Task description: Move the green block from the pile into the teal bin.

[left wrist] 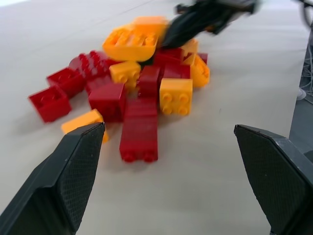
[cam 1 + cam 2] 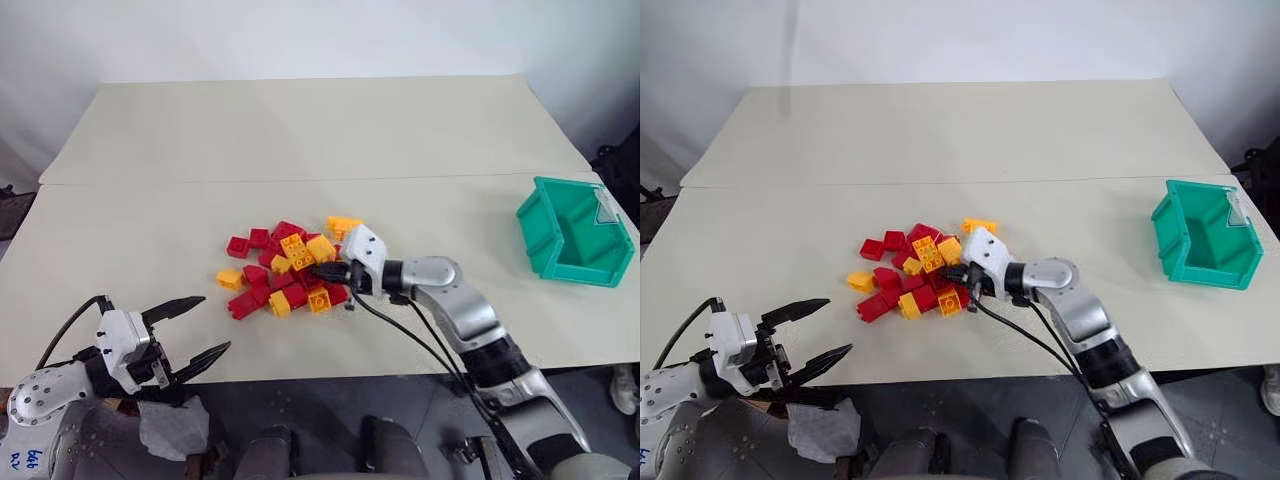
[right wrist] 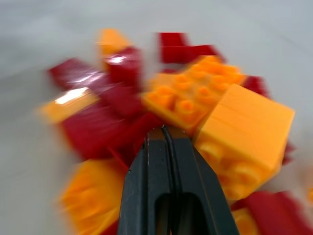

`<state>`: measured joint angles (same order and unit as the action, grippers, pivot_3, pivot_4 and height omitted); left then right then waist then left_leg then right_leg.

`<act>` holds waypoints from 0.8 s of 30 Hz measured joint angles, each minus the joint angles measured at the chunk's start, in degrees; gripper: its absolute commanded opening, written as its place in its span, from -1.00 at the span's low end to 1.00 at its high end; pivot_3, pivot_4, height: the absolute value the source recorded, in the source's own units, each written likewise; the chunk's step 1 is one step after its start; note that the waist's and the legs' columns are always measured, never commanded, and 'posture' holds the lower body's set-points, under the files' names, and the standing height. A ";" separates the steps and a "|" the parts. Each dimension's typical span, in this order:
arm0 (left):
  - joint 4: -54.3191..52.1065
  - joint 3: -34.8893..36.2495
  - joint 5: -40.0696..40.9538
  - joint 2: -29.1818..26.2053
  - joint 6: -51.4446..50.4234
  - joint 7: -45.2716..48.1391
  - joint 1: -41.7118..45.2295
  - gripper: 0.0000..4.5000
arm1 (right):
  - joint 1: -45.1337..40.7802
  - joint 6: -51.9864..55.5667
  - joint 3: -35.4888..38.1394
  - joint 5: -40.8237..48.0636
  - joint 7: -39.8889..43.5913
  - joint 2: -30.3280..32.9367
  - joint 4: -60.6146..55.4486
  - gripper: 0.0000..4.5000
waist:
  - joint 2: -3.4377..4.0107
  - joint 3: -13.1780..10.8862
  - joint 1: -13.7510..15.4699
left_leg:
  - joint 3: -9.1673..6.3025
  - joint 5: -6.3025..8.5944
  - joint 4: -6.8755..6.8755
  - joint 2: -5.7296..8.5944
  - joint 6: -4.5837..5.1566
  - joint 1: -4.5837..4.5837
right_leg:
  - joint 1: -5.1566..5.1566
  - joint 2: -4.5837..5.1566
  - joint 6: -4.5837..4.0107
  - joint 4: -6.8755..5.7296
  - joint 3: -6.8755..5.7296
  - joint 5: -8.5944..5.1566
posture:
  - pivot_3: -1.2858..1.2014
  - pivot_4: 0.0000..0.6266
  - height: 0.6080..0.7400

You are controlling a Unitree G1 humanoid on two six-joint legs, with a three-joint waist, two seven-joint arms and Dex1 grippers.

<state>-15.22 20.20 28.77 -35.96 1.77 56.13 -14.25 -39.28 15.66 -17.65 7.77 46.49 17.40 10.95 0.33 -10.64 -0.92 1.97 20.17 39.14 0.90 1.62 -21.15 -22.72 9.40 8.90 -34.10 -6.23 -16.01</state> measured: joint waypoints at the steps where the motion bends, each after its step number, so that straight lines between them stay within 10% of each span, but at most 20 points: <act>1: -0.02 0.03 0.00 0.03 -0.02 -0.23 0.00 1.00 | -1.31 -0.97 0.18 -0.73 -1.16 -0.46 2.04 -0.99 | 0.00 0.00 -0.18 | -0.02 0.00 0.00 0.00 0.00 0.02 | 0.00 0.00 0.00 -0.05 0.00 0.00 | 0.03 -0.52 1.00; 10: -0.11 -0.62 0.00 1.48 -0.50 -2.32 0.43 1.00 | -6.19 -8.17 2.77 -3.05 -1.95 -3.00 13.08 -0.99 | 0.01 0.00 -0.95 | -0.03 0.02 -0.03 -0.06 -0.03 0.00 | -0.03 -0.05 0.00 -0.07 -0.07 0.00 | 0.03 -0.52 1.00; 24: -0.13 -0.52 0.01 1.47 -1.25 -3.51 1.16 1.00 | 3.84 -3.44 -4.15 -1.96 10.56 0.97 -5.54 -0.99 | 0.01 0.00 -0.70 | -0.03 0.06 0.01 -0.08 -0.06 0.04 | -0.01 -0.05 0.00 -0.07 -0.05 0.00 | 0.03 -0.52 1.00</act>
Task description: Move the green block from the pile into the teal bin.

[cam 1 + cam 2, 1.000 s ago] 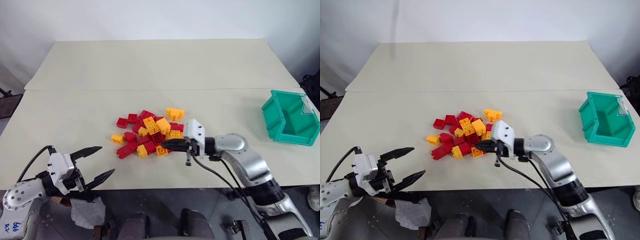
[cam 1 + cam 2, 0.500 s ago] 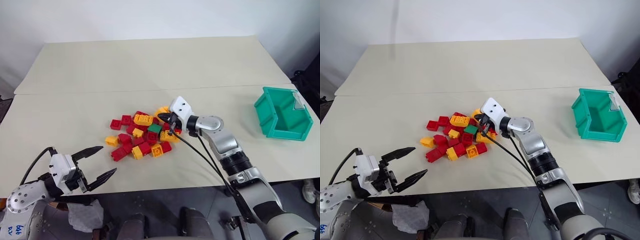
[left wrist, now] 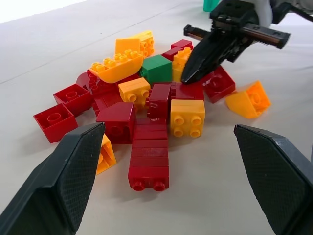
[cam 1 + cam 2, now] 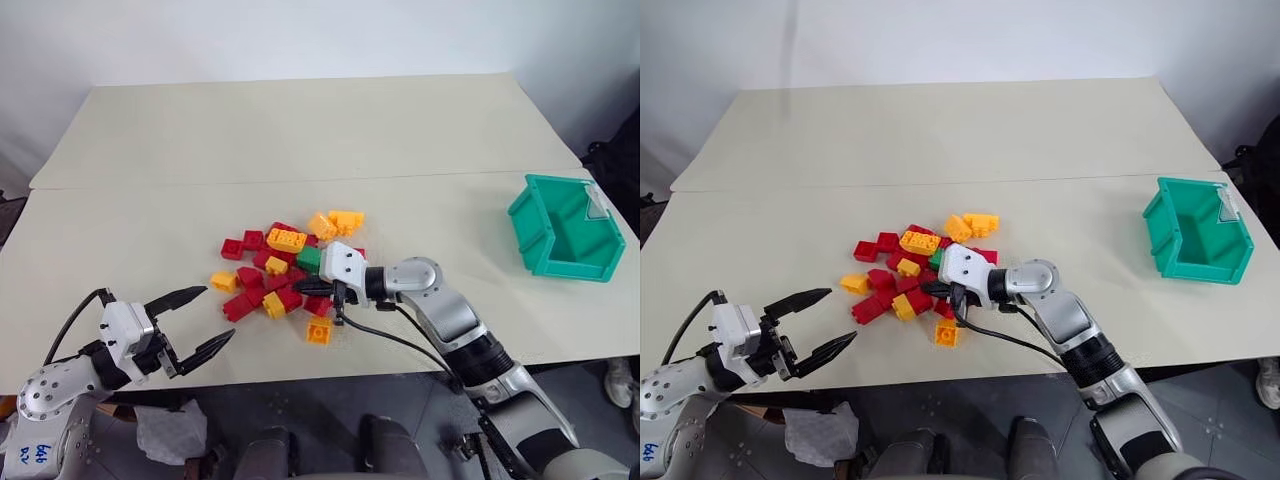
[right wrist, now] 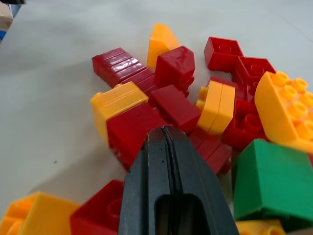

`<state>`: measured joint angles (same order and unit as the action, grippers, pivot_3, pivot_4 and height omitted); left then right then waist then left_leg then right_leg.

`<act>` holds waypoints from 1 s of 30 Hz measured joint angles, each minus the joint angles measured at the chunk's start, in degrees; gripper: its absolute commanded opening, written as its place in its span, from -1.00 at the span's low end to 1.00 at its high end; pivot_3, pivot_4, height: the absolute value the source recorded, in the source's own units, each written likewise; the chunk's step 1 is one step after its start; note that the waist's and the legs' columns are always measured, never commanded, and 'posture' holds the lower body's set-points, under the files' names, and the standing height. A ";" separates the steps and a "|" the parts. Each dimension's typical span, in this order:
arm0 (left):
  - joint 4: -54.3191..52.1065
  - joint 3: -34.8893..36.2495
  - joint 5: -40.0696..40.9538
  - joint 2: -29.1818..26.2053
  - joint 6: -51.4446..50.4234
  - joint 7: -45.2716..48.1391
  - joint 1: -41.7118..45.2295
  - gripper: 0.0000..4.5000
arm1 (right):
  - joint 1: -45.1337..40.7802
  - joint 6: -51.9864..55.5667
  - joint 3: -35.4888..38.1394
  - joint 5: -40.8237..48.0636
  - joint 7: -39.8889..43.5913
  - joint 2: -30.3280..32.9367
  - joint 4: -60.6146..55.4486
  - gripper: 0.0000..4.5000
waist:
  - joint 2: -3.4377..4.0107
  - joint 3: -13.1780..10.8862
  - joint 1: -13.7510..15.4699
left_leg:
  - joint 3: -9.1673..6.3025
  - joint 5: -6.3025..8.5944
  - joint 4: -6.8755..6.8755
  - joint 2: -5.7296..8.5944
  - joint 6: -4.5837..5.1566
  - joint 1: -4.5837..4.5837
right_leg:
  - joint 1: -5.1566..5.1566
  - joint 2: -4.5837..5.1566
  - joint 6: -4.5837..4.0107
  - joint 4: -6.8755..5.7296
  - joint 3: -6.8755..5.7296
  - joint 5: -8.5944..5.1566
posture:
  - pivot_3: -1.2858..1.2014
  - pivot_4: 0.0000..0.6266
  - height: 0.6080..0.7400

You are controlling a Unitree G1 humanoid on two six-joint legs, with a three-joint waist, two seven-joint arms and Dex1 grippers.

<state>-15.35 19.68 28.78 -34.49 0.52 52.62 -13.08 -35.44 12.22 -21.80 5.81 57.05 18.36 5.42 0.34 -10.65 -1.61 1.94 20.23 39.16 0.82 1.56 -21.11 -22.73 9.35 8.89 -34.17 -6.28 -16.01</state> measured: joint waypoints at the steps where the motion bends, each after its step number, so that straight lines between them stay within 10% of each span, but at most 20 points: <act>1: -0.08 0.00 0.00 0.00 -0.05 -0.07 -0.23 1.00 | 0.00 -0.23 0.78 0.37 -0.25 -0.05 0.06 -0.99 | 0.00 0.00 -0.05 | 0.02 0.00 0.00 0.00 0.00 -0.01 | -0.02 0.00 0.00 0.00 0.01 0.00 | 0.03 -0.52 1.00; 6: -1.03 0.02 0.00 0.09 -0.09 -0.62 -1.46 1.00 | -2.17 4.51 7.33 6.65 -0.21 -0.40 0.04 -0.74 | 0.00 0.00 0.00 | 0.01 0.00 -0.01 -0.01 0.00 -0.02 | -0.02 0.00 0.00 0.01 0.01 0.00 | 0.03 -0.52 1.00; 17: -1.58 0.07 0.01 0.09 -0.09 -0.51 -1.10 1.00 | -10.50 22.90 4.43 6.28 1.82 5.39 0.05 0.88 | 0.02 -0.01 0.01 | 0.02 0.02 -0.01 -0.01 0.02 -0.06 | -0.07 0.02 -0.01 0.03 0.00 0.00 | 0.03 -0.52 1.00; 27: -1.61 -0.77 -0.07 1.10 -0.07 -1.09 -1.00 1.00 | -15.44 23.66 0.69 0.02 -3.43 0.35 10.06 0.88 | 0.02 -0.01 -0.01 | 0.04 0.04 -0.02 0.02 0.02 -0.11 | -0.12 0.03 0.00 0.00 -0.03 0.00 | 0.03 -0.52 1.00; 30: -1.61 -0.78 -0.08 1.14 -0.03 -1.12 -0.99 1.00 | -15.64 22.22 0.49 -1.00 -4.54 -0.78 11.97 0.61 | 0.02 -0.01 -0.08 | 0.05 0.04 -0.02 0.01 0.02 -0.09 | -0.12 0.02 0.00 -0.01 -0.04 0.00 | 0.03 -0.52 1.00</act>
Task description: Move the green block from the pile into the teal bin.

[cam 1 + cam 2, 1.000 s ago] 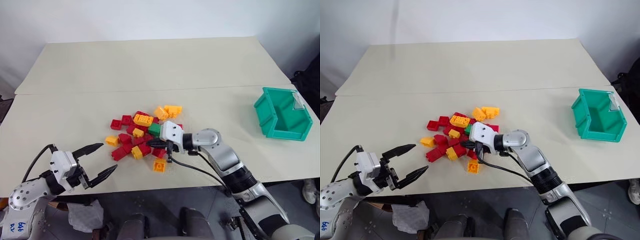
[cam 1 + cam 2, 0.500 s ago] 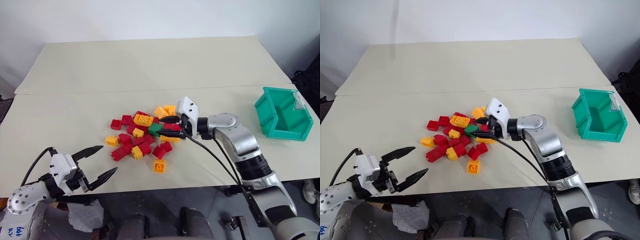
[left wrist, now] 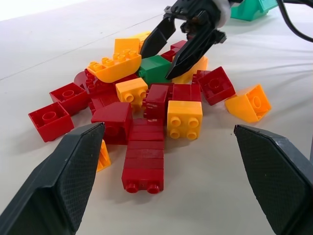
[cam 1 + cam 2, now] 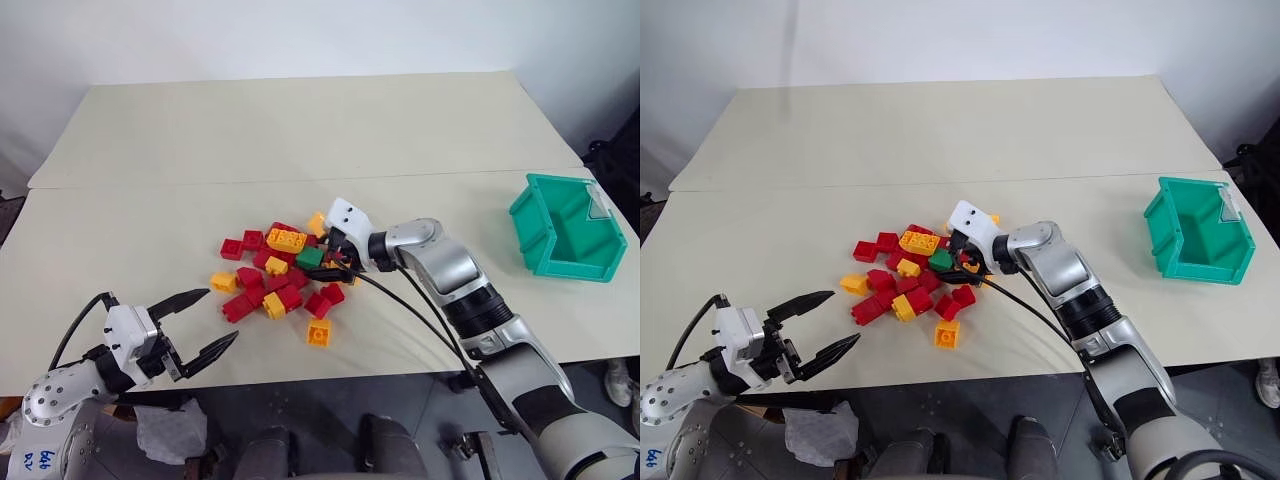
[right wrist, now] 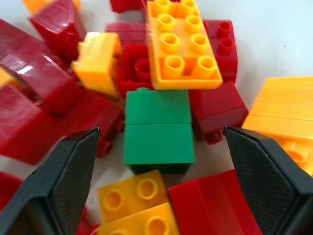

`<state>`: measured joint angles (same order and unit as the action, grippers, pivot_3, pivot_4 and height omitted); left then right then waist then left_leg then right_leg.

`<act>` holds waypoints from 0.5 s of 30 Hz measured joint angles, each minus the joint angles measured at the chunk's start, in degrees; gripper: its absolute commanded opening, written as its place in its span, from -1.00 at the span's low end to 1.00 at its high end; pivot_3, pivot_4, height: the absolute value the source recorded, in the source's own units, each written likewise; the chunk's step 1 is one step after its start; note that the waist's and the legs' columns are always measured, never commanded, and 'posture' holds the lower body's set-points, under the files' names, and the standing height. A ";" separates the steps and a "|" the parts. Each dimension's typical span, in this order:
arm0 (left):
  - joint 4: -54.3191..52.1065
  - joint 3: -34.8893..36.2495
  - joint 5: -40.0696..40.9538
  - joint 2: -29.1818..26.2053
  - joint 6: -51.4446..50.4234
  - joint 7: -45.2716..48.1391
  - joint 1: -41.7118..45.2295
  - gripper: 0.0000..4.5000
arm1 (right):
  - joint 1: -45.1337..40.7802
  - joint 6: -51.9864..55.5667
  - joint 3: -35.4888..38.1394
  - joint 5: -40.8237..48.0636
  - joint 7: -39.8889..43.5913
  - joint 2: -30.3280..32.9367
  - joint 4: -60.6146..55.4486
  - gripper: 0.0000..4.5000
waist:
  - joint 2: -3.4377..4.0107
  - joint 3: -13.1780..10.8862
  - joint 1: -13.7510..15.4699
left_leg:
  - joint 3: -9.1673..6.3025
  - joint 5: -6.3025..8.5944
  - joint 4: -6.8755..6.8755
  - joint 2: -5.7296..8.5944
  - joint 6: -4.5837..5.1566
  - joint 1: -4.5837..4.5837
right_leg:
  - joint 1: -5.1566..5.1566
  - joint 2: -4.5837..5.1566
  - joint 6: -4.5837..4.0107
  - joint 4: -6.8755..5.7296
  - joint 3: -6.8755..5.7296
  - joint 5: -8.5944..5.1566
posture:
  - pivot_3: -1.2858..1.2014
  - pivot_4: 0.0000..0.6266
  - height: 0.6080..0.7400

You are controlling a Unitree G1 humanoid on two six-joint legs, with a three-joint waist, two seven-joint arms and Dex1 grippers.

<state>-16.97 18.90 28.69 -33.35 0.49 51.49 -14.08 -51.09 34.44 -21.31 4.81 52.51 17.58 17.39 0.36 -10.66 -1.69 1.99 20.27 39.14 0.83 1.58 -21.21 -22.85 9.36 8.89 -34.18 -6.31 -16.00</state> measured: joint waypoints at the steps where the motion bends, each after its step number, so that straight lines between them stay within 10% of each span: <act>1: 0.00 0.00 -0.01 0.01 0.00 -0.01 0.01 1.00 | 0.00 -0.68 0.00 -0.29 -0.45 -0.48 0.51 0.46 | 0.00 0.00 -0.02 | 0.00 0.00 0.00 0.00 0.00 0.00 | 0.00 0.00 0.00 0.00 0.00 0.00 | 0.03 -0.52 1.00; 7: 0.00 0.00 -0.01 0.09 0.02 -0.05 -0.08 1.00 | -0.32 -2.40 0.57 -0.36 -0.47 -0.66 0.77 -0.35 | 0.00 0.00 0.04 | 0.00 0.00 0.00 0.00 0.00 0.00 | 0.00 0.00 0.00 0.00 0.00 0.00 | 0.03 -0.52 1.00; 15: -0.08 -2.41 0.05 0.28 -0.35 0.25 2.70 1.00 | 1.59 -7.52 11.10 7.42 1.42 0.38 -6.35 -0.35 | 0.02 -0.01 0.41 | -0.05 0.00 0.00 0.03 0.00 -0.04 | 0.01 0.01 0.01 0.00 -0.03 0.00 | 0.03 -0.52 1.00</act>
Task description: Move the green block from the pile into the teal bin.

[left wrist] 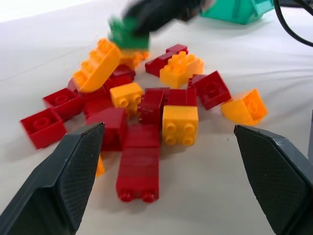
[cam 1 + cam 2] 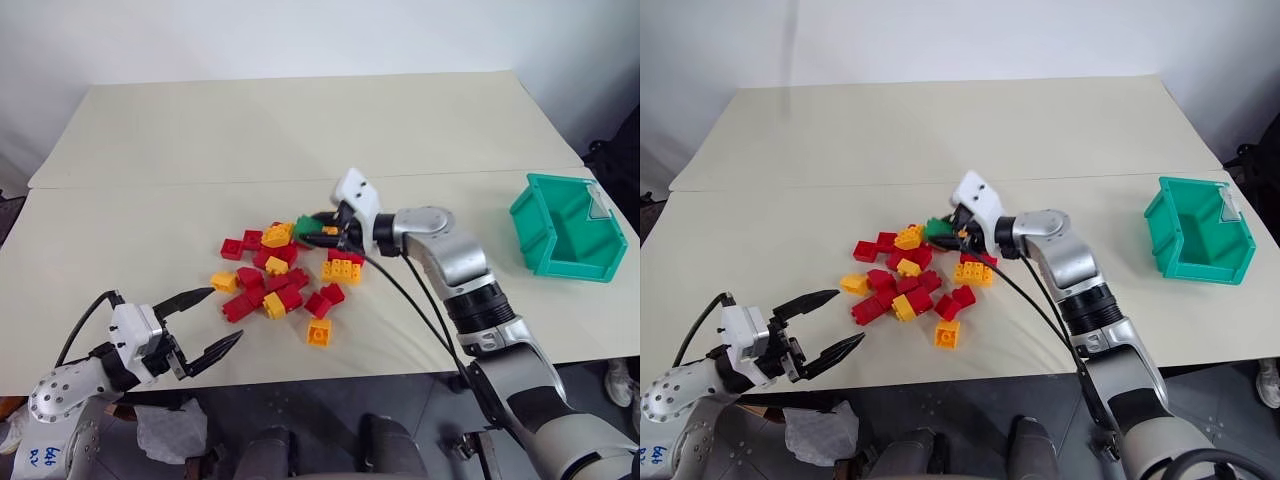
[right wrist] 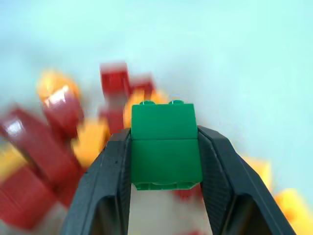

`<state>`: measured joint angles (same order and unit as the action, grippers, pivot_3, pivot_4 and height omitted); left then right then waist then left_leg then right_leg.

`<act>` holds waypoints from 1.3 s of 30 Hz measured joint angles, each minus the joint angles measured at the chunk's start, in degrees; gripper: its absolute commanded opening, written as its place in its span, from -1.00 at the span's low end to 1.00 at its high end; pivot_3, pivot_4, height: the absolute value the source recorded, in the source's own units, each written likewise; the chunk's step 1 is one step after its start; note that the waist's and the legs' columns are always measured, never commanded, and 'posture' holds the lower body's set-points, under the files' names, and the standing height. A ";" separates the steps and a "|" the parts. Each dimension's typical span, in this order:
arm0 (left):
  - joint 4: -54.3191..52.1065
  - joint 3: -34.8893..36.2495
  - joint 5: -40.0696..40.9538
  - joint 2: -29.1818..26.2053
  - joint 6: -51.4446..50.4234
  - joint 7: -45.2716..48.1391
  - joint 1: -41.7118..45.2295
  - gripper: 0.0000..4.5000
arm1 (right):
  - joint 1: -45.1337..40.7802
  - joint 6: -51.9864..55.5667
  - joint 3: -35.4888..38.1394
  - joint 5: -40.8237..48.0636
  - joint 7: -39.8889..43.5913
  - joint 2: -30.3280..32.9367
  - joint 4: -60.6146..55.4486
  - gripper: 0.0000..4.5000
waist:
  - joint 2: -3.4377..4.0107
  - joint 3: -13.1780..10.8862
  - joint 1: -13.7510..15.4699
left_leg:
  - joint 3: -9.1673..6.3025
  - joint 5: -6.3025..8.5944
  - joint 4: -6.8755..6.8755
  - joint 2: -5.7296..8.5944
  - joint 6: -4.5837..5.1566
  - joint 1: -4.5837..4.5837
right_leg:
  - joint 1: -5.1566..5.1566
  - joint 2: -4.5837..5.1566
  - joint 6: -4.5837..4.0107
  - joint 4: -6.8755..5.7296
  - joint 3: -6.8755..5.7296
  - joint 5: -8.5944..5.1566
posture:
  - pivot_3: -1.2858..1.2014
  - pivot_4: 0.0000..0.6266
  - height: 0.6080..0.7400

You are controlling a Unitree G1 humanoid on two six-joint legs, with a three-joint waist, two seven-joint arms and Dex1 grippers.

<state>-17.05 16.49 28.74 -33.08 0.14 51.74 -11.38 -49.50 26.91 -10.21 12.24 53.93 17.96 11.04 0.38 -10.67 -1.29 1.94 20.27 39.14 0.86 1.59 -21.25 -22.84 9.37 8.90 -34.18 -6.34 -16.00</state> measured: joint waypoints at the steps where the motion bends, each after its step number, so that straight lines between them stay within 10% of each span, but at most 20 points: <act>1: 0.05 -1.13 0.00 0.00 -0.34 0.27 1.62 1.00 | 2.13 -1.19 2.22 1.56 1.23 2.11 -2.43 -0.35 | 0.00 0.00 0.58 | 0.00 0.00 0.01 0.02 0.01 0.00 | 0.06 0.00 0.01 0.01 -0.05 0.01 | 0.03 -0.52 1.00; 16: 6.14 -13.04 0.66 3.11 -5.26 6.22 21.20 1.00 | 34.73 -7.03 41.42 8.13 -12.62 17.43 -15.52 -0.35 | 0.05 -0.01 1.41 | 0.41 0.03 0.02 0.25 0.09 0.11 | 0.26 0.02 0.05 0.22 -0.25 0.03 | 0.03 -0.52 1.00; 30: 11.02 -13.06 0.40 3.10 -4.97 9.59 24.87 1.00 | 32.41 -8.13 45.78 4.65 -26.00 22.52 0.71 -0.35 | 0.06 0.00 1.23 | 0.37 -0.04 0.07 0.21 0.18 0.17 | 0.28 0.04 0.05 0.27 -0.02 0.03 | 0.03 -0.52 1.00; 39: 10.76 -11.30 -0.08 2.87 -3.66 7.03 22.13 1.00 | 29.25 -12.27 44.28 6.21 -24.49 22.86 4.08 0.99 | 0.07 0.00 1.33 | 0.36 -0.03 0.06 0.06 0.18 0.14 | 0.28 0.05 0.05 0.30 -0.04 0.03 | 0.03 -0.52 1.00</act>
<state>-6.28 5.19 28.66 -30.21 -3.52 58.77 10.75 -20.25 14.64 34.07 18.44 29.44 40.83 15.11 0.45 -10.68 0.04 2.30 20.24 39.20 0.92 1.77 -21.10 -22.56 9.42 8.95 -33.88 -6.38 -15.97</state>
